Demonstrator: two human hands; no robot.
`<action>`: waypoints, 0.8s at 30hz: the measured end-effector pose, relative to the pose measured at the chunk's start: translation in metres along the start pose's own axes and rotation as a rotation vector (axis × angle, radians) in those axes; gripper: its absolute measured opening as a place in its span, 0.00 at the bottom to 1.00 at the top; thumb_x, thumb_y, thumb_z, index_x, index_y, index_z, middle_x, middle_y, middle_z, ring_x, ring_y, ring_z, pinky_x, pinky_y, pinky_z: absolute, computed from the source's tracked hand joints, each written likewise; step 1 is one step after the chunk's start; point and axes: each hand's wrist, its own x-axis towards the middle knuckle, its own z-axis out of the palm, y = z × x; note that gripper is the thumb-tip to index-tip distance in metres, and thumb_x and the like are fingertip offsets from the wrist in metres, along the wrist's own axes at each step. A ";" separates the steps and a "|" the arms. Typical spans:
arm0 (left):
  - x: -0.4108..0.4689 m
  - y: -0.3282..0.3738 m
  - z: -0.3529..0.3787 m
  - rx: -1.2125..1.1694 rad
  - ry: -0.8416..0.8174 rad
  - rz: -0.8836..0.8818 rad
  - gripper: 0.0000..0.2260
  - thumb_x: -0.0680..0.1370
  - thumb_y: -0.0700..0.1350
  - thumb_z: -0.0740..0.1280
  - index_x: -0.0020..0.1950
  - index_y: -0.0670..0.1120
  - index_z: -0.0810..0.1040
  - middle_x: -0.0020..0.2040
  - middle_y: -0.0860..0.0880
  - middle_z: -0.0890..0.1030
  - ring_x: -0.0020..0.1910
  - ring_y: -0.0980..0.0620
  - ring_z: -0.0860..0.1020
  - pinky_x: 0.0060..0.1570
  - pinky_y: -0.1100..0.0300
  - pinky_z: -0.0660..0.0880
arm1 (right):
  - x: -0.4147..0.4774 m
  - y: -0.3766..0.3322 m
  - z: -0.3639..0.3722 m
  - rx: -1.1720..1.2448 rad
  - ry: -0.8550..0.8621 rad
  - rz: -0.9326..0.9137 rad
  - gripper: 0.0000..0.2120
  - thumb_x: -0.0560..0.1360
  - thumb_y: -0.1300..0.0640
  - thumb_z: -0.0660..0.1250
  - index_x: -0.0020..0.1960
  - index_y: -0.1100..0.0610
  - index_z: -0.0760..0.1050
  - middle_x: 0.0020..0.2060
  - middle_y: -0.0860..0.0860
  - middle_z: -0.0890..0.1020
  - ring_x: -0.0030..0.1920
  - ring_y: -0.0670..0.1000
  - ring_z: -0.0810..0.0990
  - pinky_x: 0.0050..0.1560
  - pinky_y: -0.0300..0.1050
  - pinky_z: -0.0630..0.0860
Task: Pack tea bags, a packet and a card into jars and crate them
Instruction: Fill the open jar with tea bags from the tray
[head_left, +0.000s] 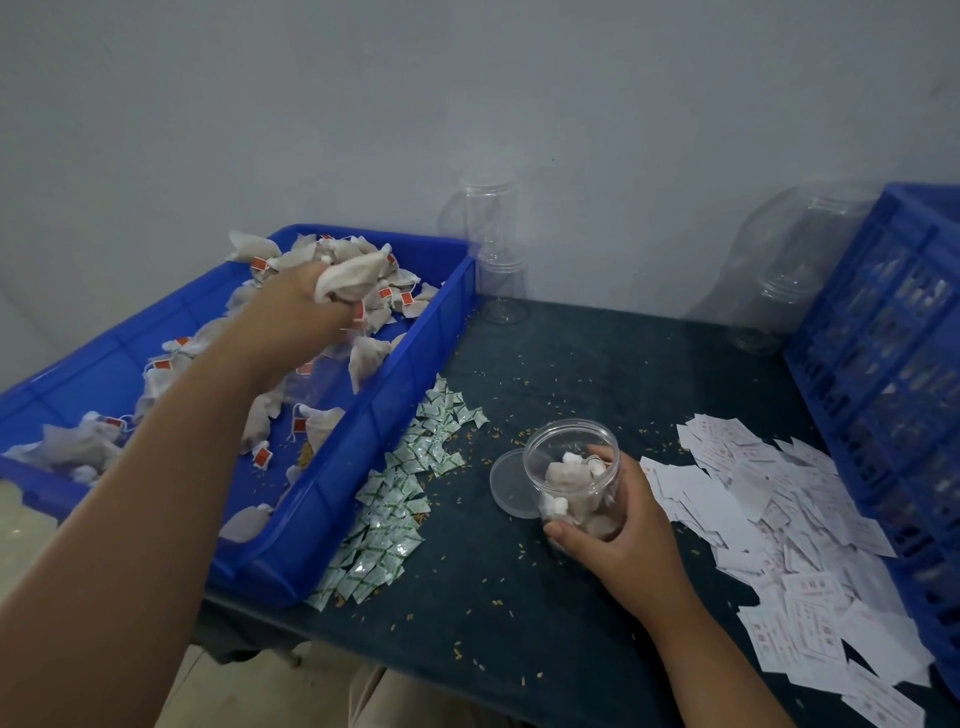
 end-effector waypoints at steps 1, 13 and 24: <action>-0.002 0.006 0.000 -0.076 -0.008 -0.009 0.04 0.82 0.40 0.66 0.57 0.42 0.78 0.51 0.40 0.83 0.50 0.44 0.85 0.48 0.50 0.82 | 0.000 0.000 0.000 0.000 -0.002 -0.001 0.39 0.63 0.41 0.85 0.70 0.33 0.73 0.65 0.37 0.84 0.66 0.42 0.84 0.65 0.45 0.80; -0.038 0.111 0.083 -0.985 -0.056 -0.063 0.08 0.84 0.33 0.60 0.51 0.45 0.74 0.38 0.49 0.71 0.33 0.55 0.70 0.32 0.62 0.68 | 0.000 -0.008 0.000 0.016 0.005 -0.028 0.35 0.65 0.44 0.85 0.66 0.29 0.74 0.64 0.38 0.85 0.64 0.42 0.85 0.60 0.33 0.79; -0.058 0.089 0.148 -0.519 -0.433 -0.003 0.03 0.82 0.44 0.68 0.56 0.48 0.79 0.43 0.47 0.85 0.42 0.47 0.83 0.46 0.50 0.80 | -0.002 -0.007 -0.003 0.076 0.065 -0.037 0.37 0.66 0.46 0.85 0.70 0.38 0.74 0.66 0.41 0.84 0.67 0.47 0.84 0.63 0.41 0.82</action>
